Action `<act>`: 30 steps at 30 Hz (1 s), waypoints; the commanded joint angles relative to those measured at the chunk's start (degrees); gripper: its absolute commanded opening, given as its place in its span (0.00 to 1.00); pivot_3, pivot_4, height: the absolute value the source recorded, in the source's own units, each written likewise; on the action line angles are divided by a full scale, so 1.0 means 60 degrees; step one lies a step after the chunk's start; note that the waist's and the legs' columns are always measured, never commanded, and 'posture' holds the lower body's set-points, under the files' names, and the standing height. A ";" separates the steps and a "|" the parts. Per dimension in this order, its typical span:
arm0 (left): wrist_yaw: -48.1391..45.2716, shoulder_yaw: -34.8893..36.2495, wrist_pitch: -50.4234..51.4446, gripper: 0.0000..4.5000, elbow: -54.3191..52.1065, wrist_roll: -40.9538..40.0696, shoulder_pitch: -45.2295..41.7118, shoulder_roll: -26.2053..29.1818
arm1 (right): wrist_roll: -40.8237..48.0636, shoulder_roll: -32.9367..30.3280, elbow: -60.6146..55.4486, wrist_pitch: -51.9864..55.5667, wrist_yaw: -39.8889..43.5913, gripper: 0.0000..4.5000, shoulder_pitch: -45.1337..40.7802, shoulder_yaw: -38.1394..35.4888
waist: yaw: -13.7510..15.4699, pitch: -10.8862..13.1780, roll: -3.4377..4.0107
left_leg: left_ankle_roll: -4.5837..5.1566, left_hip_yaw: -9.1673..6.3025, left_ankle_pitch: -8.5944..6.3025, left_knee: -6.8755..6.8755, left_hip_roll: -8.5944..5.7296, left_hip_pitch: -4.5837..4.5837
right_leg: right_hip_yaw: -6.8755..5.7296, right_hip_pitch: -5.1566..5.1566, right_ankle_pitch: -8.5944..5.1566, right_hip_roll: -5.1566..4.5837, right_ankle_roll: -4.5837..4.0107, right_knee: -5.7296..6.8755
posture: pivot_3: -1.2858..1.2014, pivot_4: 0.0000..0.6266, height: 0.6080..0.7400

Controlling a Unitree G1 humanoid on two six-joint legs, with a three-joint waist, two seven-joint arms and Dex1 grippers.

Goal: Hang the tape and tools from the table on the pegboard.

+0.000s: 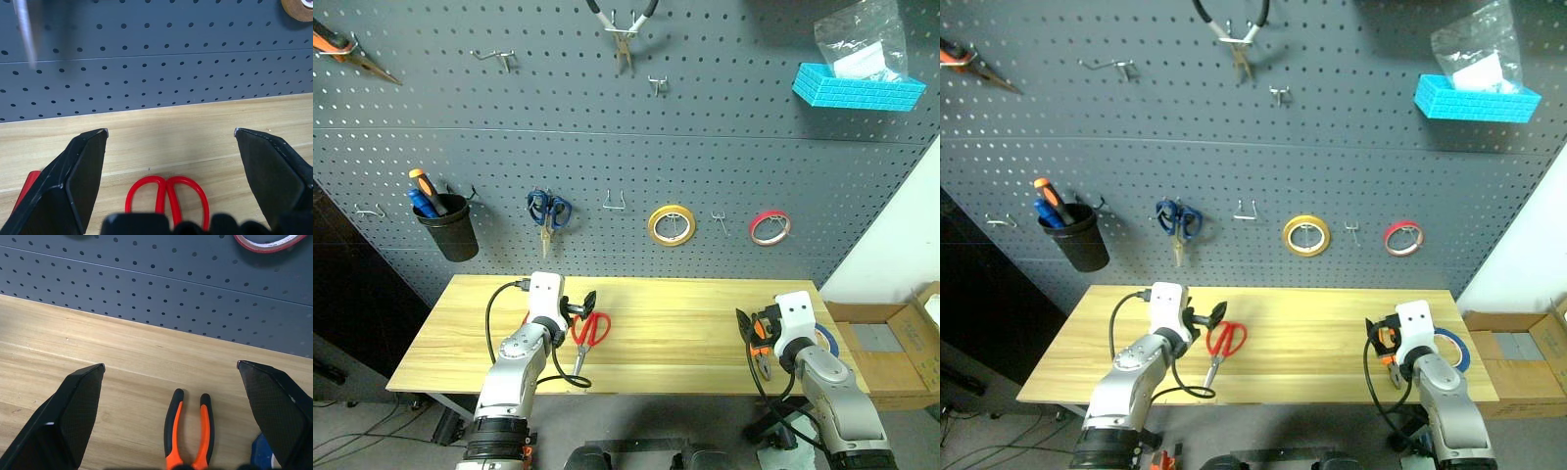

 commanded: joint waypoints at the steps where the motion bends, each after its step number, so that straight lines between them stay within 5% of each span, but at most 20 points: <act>1: 0.0016 0.0068 -0.0375 0.99 -0.0238 -0.0059 -0.0121 -0.0054 | -0.0055 -0.0117 -0.0165 -0.0183 0.0032 1.00 -0.0156 -0.0091 | 0.0000 0.0000 0.0000 | 0.0000 0.0000 0.0000 0.0000 0.0000 0.0000 | 0.0000 0.0000 0.0000 0.0000 -0.0001 0.0000 | 0.54 0.00 1.00; 15: -0.0583 -0.0275 -0.0507 0.99 0.0099 -0.0171 -0.0239 -0.0029 | -0.0125 -0.0655 -0.0304 0.0539 0.0290 1.00 -0.0131 -0.0139 | -0.0001 0.0001 0.0002 | 0.0000 0.0001 0.0000 0.0000 -0.0002 -0.0001 | 0.0000 0.0000 -0.0001 0.0000 -0.0001 0.0000 | 0.54 0.00 1.00; 22: -0.3331 -0.2302 0.0241 0.99 0.0257 -0.0624 -0.1468 -0.0268 | 0.0578 -0.1596 0.0660 0.2178 0.1143 1.00 -0.1017 -0.0644 | 0.0004 0.0333 0.0043 | 0.0002 0.0003 0.0001 0.0008 -0.0014 0.0010 | 0.0004 0.0011 -0.0022 -0.0001 -0.0040 -0.0001 | 0.52 0.19 1.00; 30: -0.5157 -0.4145 -0.0220 0.99 0.1668 -0.0153 -0.3238 -0.0858 | 0.0889 -0.2515 0.2324 0.2890 0.1897 1.00 -0.2198 -0.1107 | -0.0093 0.1174 0.0117 | 0.0007 0.0001 0.0000 -0.0009 -0.0013 -0.0022 | 0.0019 -0.0010 -0.0022 0.0033 -0.0010 -0.0007 | 0.51 0.39 1.00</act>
